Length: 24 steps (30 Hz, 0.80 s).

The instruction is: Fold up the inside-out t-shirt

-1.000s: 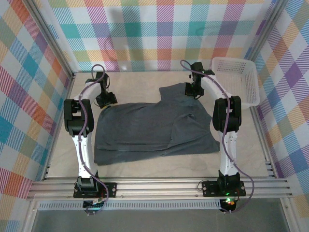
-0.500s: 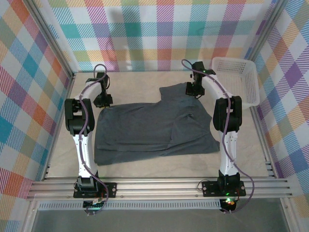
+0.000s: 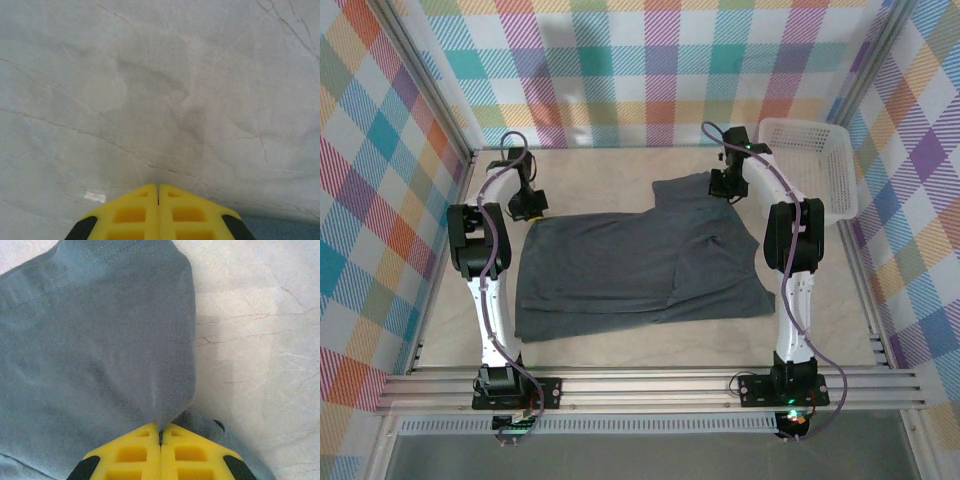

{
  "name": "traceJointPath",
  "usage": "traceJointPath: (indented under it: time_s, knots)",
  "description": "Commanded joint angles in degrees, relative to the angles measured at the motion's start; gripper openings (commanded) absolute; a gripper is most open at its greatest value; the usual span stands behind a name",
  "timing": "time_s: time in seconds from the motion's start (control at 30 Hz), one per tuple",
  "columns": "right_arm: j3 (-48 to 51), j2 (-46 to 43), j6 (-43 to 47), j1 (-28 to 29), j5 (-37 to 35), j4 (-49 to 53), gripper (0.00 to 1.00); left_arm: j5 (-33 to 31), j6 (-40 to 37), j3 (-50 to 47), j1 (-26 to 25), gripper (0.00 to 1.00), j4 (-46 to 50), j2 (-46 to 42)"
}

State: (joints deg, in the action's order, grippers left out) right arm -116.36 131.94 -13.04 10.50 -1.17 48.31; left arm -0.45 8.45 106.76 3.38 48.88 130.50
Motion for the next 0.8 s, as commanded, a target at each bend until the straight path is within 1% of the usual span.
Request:
traceJointPath:
  time_s: [0.0,0.13,0.2,0.3,0.37,0.47,0.57,0.67,0.77]
  knots:
    - [-1.6,0.6,-0.7,-0.2,0.9,1.7,0.0,2.8,2.0,-0.2,1.7,0.0,-1.6,0.0]
    - [-1.6,1.7,-1.3,-0.7,0.7,2.0,0.0,6.4,4.7,-1.7,3.4,0.0,-3.6,-0.5]
    - [-2.3,1.8,-1.7,-1.2,1.5,2.4,0.0,7.1,5.0,-2.0,3.7,0.0,-3.6,-1.3]
    - [-3.4,0.3,-1.0,-1.5,1.6,3.3,0.0,8.0,6.0,-4.7,4.0,0.0,-4.8,-5.6]
    - [-2.6,-2.5,-1.0,-2.2,2.5,3.0,0.0,9.6,8.1,-8.9,5.0,0.0,-6.8,-10.1]
    - [3.5,-8.0,-2.8,-3.6,4.9,-0.4,0.0,10.7,10.5,-16.5,6.6,0.0,-9.4,-16.5]
    - [12.2,-12.4,-4.2,-4.2,6.0,-5.2,0.0,9.4,11.5,-23.3,7.3,0.0,-10.6,-21.1]
    - [17.1,-12.7,-5.1,-4.6,6.5,-6.5,0.0,8.1,12.5,-29.7,7.9,0.0,-11.9,-23.2]
    - [18.6,-12.1,-5.3,-4.8,7.1,-6.6,0.0,8.0,13.0,-33.1,8.5,0.0,-12.8,-23.9]
